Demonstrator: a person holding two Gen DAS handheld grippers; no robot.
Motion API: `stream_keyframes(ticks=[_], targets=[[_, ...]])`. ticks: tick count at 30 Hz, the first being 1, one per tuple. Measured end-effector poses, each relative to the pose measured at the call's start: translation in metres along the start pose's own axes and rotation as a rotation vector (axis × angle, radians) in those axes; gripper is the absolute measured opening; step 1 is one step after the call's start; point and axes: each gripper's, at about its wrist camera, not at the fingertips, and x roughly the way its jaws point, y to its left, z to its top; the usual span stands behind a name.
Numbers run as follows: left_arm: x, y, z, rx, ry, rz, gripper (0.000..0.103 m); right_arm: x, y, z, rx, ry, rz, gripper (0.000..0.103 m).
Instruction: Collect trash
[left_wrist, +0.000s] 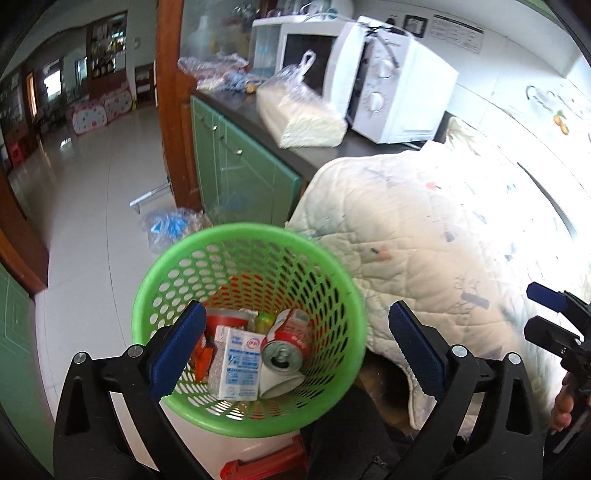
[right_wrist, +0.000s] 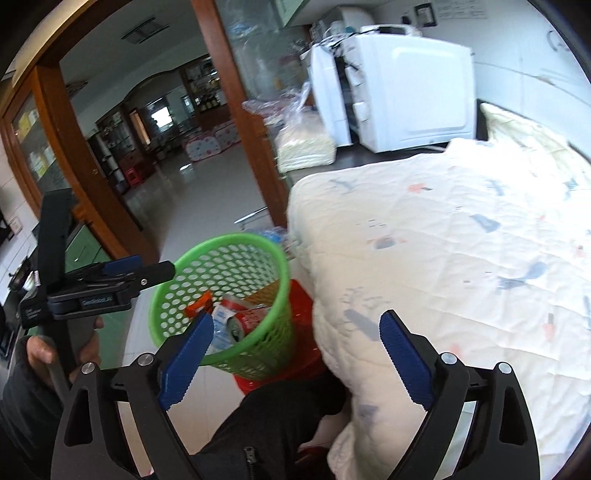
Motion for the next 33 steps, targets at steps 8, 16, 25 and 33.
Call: stream_keyframes(ticks=[8,16,25,33], targets=[[-0.013,-0.044,0.005,0.069,-0.056,0.022,0.098,-0.024,-0.019,-0.006,0.027,-0.038,-0.107,0.089],[-0.019,-0.072,0.009,0.109,-0.107,0.013,0.098,-0.042,-0.036,-0.009,0.060,-0.073,-0.200,0.090],[-0.032,-0.095,0.010,0.130,-0.129,0.014,0.098,-0.065,-0.048,-0.012,0.091,-0.117,-0.288,0.091],[-0.043,-0.107,0.003,0.133,-0.143,0.057,0.098,-0.077,-0.048,-0.016,0.090,-0.135,-0.318,0.093]])
